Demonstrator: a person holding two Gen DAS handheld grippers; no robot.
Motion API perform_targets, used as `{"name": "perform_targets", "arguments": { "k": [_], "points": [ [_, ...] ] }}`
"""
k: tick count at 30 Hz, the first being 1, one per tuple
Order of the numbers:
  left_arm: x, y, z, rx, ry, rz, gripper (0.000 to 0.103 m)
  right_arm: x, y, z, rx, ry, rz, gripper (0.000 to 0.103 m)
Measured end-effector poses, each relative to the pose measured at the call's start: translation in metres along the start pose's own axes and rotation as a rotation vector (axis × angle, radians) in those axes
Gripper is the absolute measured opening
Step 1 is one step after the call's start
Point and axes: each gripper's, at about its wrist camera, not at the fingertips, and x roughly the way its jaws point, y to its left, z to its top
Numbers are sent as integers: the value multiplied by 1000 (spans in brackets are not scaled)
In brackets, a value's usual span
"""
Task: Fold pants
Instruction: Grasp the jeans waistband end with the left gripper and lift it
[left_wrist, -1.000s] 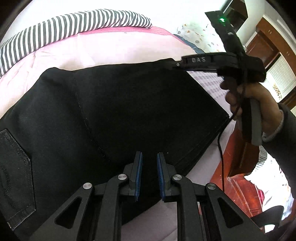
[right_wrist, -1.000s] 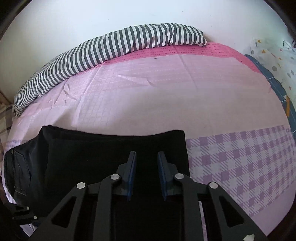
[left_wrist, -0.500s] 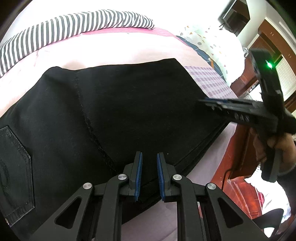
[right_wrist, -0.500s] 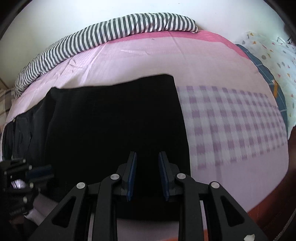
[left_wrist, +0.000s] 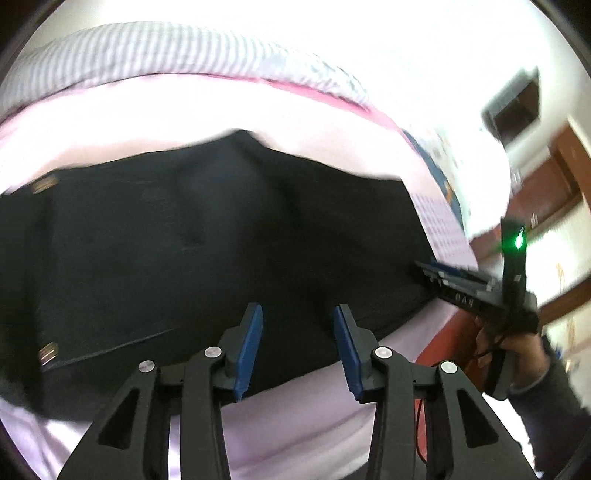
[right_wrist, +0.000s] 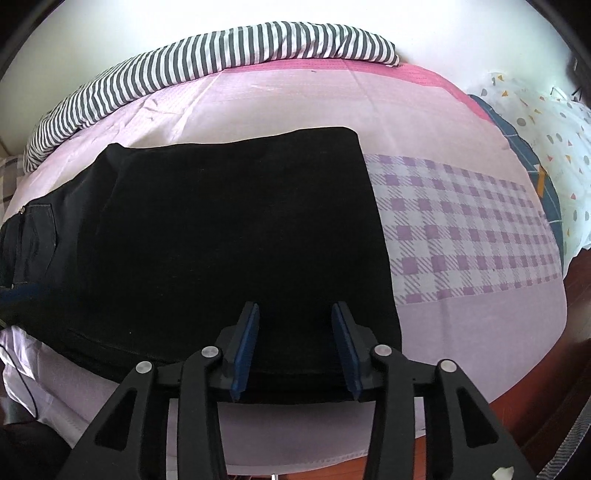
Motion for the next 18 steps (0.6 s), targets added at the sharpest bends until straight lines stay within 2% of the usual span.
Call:
{"name": "perform_targets", "arguments": {
  "k": [2,5,10,12,18],
  "points": [
    [-24,28,-5,-96,-37,-6,43,-1,-2,2,20,-2,12,44],
    [-56,69,-16,-242,-93,-39,43,-9,-4,7,76,-29,56,43],
    [-103,137,-54,-498,-217,-75,45,-30,5,18,122,-99,109,47],
    [-111,157,-70,-578,-242,-85,45,-34,16,22,111,-111,131,47],
    [-103,191,-91,-726,-261,-144,45,-35,53,32,51,-108,185,49]
  ]
}}
